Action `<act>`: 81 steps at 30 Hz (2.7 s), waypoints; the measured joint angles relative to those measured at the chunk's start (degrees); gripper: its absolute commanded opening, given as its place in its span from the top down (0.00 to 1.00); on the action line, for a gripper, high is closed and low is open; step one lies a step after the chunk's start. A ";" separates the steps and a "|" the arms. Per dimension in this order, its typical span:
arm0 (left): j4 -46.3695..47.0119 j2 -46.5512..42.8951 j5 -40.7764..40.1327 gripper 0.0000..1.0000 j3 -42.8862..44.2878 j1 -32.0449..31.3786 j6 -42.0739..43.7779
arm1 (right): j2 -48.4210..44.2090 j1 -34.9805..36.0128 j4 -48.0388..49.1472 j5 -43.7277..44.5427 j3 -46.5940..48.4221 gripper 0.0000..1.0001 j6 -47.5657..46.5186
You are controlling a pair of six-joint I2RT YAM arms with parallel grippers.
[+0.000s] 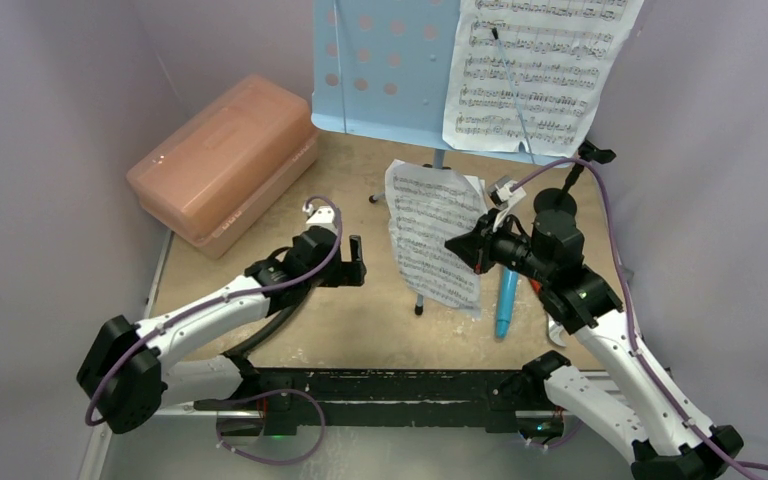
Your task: Set up the instrument practice props
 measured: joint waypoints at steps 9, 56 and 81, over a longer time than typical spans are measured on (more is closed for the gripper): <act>-3.37 7.89 2.95 0.01 3.89 0.04 1.81 | -0.44 0.00 -4.52 -1.38 2.67 1.00 -3.34; -13.27 7.26 2.64 0.01 14.25 5.27 1.90 | 11.91 0.00 -11.26 -16.81 39.60 1.00 -8.81; -23.74 2.82 5.09 0.09 38.07 16.57 1.86 | 22.67 0.00 -2.05 -9.73 54.34 1.00 1.31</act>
